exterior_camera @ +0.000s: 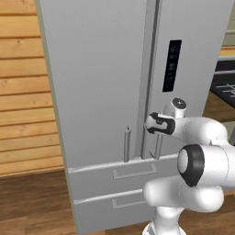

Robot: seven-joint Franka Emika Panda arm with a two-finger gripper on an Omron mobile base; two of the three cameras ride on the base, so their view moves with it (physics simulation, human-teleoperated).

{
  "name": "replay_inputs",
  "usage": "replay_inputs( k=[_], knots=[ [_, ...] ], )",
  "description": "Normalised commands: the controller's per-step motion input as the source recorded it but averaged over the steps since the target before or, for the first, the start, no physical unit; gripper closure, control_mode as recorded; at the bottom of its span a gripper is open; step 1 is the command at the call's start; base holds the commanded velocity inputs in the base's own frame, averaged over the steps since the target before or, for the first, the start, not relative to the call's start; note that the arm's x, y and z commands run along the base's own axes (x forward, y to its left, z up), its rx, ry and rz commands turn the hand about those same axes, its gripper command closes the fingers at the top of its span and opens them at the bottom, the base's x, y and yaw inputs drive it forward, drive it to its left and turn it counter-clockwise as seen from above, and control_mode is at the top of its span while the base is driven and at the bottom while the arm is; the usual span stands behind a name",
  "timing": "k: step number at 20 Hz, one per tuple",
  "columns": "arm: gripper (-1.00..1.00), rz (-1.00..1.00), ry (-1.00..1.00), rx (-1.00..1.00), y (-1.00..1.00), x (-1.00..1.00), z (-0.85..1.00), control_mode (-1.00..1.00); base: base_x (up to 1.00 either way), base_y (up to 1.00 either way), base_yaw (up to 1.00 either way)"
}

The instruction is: Take the strawberry from the fridge and place it on top of the pancake, located on the dining counter.

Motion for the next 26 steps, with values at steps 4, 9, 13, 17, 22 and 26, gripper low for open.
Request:
replay_inputs(
  k=[4, 9, 13, 17, 22, 26],
  knots=[
    [1.00, -0.02, 0.00, 0.09, -0.68, -0.52, -0.04, -1.00, 0.00, 0.00, 0.00],
    [1.00, 0.00, 0.00, 0.07, -0.79, -0.63, -0.12, -1.00, 0.00, 0.00, 0.00],
    [1.00, 0.00, 0.00, 0.05, -0.89, -0.67, -0.11, -1.00, 0.00, 0.00, 0.00],
    [1.00, 0.00, 0.00, 0.05, -0.88, -0.60, -0.09, -1.00, 0.00, 0.00, 0.00],
    [-1.00, 0.00, 0.00, 0.08, -0.78, -0.51, -0.01, -1.00, 0.00, 0.00, 0.00],
    [-1.00, -0.01, 0.00, 0.02, -0.48, -0.07, 0.00, -1.00, 0.00, 0.00, 0.00]
  ],
)
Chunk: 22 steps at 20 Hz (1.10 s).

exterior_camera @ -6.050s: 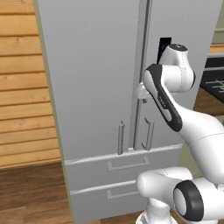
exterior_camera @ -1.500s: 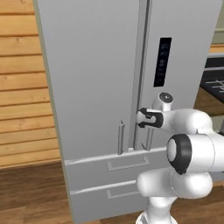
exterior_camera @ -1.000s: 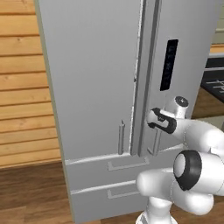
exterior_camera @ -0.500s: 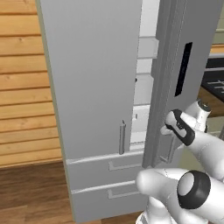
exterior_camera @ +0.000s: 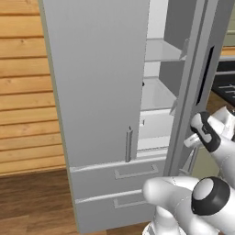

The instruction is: Take the strawberry from the fridge and place it on top of the pancake, located on the dining counter.

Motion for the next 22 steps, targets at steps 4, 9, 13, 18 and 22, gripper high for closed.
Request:
replay_inputs(
  k=[4, 9, 13, 18, 22],
  knots=[
    [-1.00, 0.00, -0.02, 0.07, -0.32, -0.17, 0.56, -1.00, 0.00, 0.00, 0.00],
    [-1.00, 0.00, -0.03, 0.07, -0.01, -0.55, 0.93, -1.00, 0.00, 0.00, 0.00],
    [-1.00, 0.00, -0.07, 0.01, 0.04, -0.72, 0.78, -1.00, 0.00, 0.00, 0.00],
    [-1.00, -0.05, -0.09, -0.01, 0.20, -0.84, 0.83, -1.00, 0.00, 0.00, 0.00],
    [-1.00, -0.09, 0.00, -0.06, 0.48, -0.85, 0.73, -1.00, 0.00, 0.00, 0.00]
  ],
)
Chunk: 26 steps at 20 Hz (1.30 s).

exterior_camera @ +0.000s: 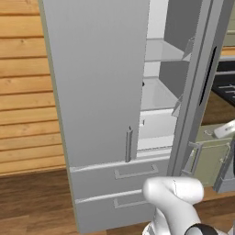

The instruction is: Take the strawberry from the fridge and place it on top of the pancake, located on the dining counter.

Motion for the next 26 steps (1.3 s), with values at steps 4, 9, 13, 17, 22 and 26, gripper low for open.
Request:
replay_inputs(
  k=[4, 9, 13, 17, 22, 26],
  knots=[
    [-1.00, -0.09, 0.00, -0.10, 0.55, -0.82, 0.74, -1.00, 0.00, 0.00, 0.00],
    [-1.00, -0.10, 0.01, -0.17, 0.69, -0.50, 0.69, -1.00, 0.00, 0.00, 0.00],
    [-1.00, -0.08, 0.16, -0.30, 0.79, -0.01, 0.34, -1.00, 0.00, 0.00, 0.00],
    [-1.00, -0.17, 0.26, -0.46, 1.00, 0.41, 0.14, -1.00, 0.00, 0.00, 0.00],
    [-1.00, -0.25, 0.16, -0.54, 0.67, 0.76, -0.02, -1.00, 0.00, 0.00, 0.00],
    [-1.00, -0.20, 0.01, -0.44, 0.00, 1.00, -0.25, -1.00, 0.00, 0.00, 0.00]
  ],
)
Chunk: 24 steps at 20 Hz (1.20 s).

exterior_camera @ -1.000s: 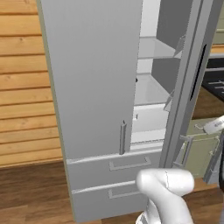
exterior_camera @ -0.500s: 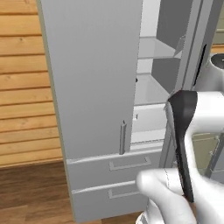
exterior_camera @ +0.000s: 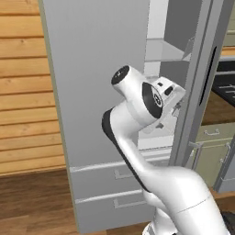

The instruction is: Take the strawberry from the fridge and place it on top of the pancake, located on the dining counter.

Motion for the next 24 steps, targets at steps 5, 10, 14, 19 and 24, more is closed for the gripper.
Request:
replay_inputs(
  k=[5, 10, 14, 19, 24],
  knots=[
    [-1.00, -0.10, -0.06, -0.13, -0.23, 0.90, -0.31, -1.00, 0.00, 0.00, 0.00],
    [-1.00, 0.00, 0.00, -0.09, -0.21, 0.84, -0.18, -1.00, 0.00, 0.00, 0.00],
    [-1.00, 0.00, 0.00, -0.06, -0.42, 0.58, -0.15, -1.00, 0.00, 0.00, 0.00],
    [-1.00, 0.00, 0.00, -0.05, -0.58, 0.16, -0.14, -1.00, 0.00, 0.00, 0.00],
    [-1.00, -0.02, 0.00, -0.03, -0.69, -0.01, -0.04, -1.00, 0.00, 0.00, 0.00]
  ],
)
